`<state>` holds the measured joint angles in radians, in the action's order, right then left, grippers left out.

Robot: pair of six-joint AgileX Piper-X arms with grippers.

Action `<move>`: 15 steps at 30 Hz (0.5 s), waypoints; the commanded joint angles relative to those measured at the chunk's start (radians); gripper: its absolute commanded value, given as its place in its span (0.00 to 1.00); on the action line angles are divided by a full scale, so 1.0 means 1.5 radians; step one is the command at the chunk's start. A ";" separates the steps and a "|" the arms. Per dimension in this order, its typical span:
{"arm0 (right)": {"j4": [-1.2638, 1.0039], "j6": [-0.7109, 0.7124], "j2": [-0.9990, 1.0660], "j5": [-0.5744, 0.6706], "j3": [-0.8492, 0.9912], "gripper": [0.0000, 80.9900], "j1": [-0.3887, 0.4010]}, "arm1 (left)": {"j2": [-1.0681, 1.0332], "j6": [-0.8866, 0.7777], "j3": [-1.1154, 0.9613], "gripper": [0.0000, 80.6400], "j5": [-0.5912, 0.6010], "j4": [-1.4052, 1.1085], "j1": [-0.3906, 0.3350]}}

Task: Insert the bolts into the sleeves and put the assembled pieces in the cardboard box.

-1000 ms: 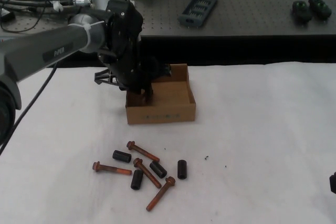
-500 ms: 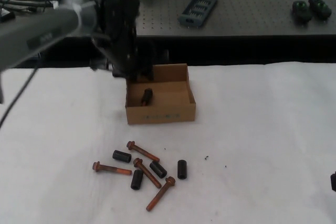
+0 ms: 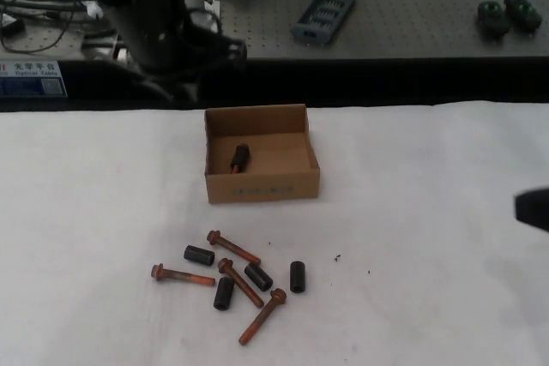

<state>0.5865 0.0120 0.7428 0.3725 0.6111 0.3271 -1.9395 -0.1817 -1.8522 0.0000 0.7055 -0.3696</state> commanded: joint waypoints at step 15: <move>-0.002 0.139 0.378 0.040 0.231 0.07 0.165 | 0.456 -0.051 0.624 0.26 -0.010 -0.213 -0.002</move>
<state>0.5865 0.2018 1.3203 0.4299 0.9549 0.5780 -1.4696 -0.1860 -1.1346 0.0000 0.4410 -0.3696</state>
